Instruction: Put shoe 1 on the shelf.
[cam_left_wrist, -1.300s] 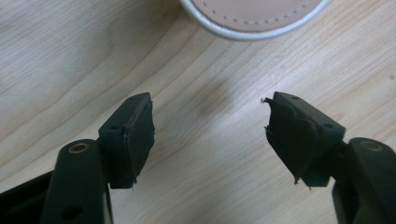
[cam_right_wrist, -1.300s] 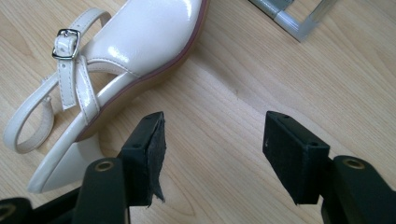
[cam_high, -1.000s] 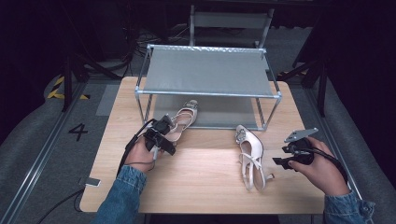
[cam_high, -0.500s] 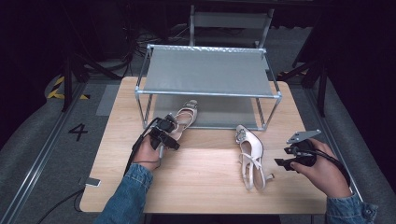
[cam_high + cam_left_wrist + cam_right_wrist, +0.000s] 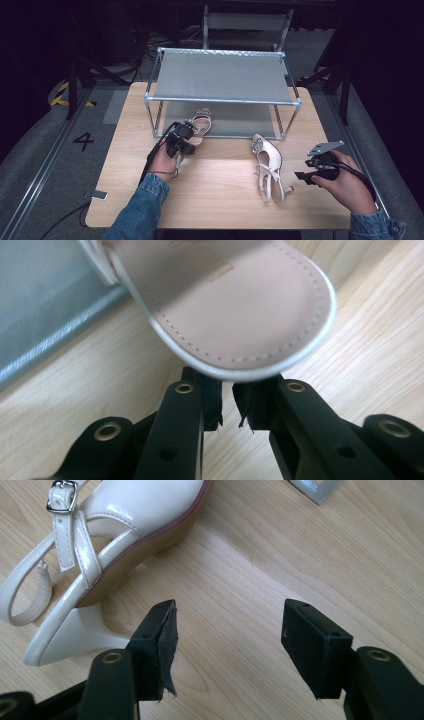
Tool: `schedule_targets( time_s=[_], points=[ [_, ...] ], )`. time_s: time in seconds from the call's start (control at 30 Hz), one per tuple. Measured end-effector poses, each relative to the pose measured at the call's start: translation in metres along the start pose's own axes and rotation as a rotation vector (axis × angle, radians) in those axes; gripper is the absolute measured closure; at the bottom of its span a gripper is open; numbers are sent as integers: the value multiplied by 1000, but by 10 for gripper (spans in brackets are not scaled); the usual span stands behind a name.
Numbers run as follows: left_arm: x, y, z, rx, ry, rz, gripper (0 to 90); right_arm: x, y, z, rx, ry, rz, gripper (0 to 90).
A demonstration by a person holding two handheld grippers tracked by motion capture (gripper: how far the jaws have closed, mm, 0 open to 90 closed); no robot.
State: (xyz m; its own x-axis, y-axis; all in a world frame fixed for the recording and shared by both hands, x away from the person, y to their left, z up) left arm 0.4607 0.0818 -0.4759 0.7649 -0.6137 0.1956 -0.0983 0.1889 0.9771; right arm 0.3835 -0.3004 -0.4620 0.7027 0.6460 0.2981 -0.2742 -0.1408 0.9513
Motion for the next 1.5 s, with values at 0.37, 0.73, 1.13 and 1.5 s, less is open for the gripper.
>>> schedule_targets(
  time_s=[0.37, 0.73, 1.13, 1.5],
  points=[
    [29, 4, 7, 14, 0, 79, 803, -9, -2, 1, -2, -21, -14, 402],
    [54, -2, -11, 40, 33, 123, 802, -19, 1, 0, -4, -52, -8, 403],
    [82, -26, -27, 30, 42, 116, 802, -32, -4, 1, -5, -86, -38, 403],
    [88, -42, -30, 26, 98, 117, 754, -35, -6, -2, 2, -86, -51, 402]
  ],
)
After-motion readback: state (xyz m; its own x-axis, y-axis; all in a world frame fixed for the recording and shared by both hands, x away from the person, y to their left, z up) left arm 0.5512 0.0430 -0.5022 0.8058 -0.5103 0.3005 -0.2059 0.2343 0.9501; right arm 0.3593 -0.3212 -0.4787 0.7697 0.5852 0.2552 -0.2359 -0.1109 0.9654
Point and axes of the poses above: each handheld gripper's, and its own axes: y roughly backward along the jaws, x roughly out of its top, z roughly to its right, the point moved 7 cm from there along -y, roughly forward along the jaws, and after that the axes turned 13 degrees about -z, right-handed, at the moved point
